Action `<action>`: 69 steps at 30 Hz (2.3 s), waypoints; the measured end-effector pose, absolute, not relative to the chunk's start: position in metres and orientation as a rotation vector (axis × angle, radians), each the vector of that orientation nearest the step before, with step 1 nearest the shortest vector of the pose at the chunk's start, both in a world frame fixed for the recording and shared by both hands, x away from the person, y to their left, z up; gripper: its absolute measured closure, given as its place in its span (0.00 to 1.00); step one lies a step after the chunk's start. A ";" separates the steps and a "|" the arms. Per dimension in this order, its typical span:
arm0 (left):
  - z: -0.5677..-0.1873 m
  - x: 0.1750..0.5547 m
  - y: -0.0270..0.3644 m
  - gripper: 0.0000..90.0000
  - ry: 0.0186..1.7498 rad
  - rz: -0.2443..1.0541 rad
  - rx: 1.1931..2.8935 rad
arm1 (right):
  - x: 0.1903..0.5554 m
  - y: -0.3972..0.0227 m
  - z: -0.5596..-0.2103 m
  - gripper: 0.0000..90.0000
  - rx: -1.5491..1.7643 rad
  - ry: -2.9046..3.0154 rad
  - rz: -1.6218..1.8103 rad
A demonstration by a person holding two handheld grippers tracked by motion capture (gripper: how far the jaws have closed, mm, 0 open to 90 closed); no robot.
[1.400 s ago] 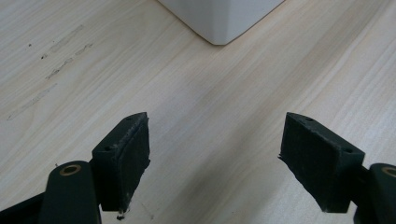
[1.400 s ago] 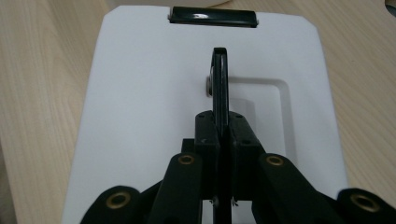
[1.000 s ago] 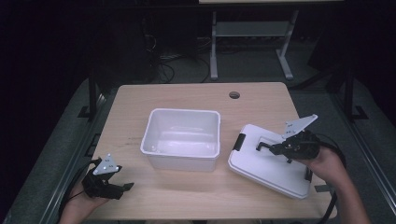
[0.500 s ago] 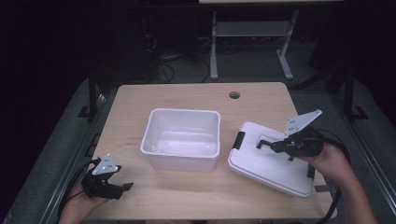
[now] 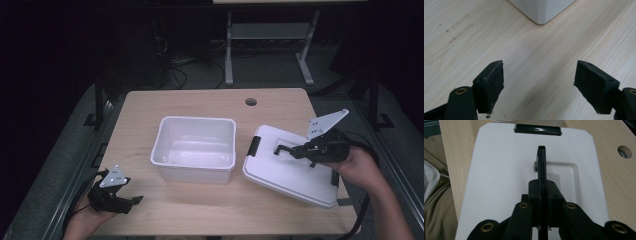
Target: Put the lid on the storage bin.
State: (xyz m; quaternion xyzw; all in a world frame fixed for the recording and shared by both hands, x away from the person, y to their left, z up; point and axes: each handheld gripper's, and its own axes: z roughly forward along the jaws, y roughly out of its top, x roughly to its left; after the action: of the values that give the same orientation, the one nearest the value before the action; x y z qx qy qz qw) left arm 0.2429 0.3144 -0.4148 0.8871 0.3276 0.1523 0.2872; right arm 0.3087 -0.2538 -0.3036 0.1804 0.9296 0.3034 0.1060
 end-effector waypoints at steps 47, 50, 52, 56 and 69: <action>-0.413 0.241 0.316 0.25 0.861 0.383 2.350 | 0.346 -0.156 -0.247 0.93 0.277 2.798 0.960; -0.412 0.240 0.317 0.24 0.858 0.391 2.342 | 0.350 -0.146 -0.246 0.93 0.252 2.806 0.958; -0.412 0.240 0.318 0.24 0.860 0.394 2.338 | 0.352 -0.140 -0.246 0.93 0.244 2.813 0.955; -0.411 0.240 0.319 0.24 0.860 0.393 2.338 | 0.357 -0.130 -0.246 0.93 0.222 2.821 0.955; -0.413 0.240 0.318 0.24 0.860 0.390 2.337 | 0.369 -0.096 -0.245 0.93 0.174 2.846 0.958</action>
State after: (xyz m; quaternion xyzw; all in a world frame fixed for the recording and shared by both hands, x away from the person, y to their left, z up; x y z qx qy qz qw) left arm 0.2400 0.3183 -0.4130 0.8829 0.3247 0.1474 0.3055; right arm 0.3693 -0.0961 -0.2448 0.0576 0.9441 0.3178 0.0668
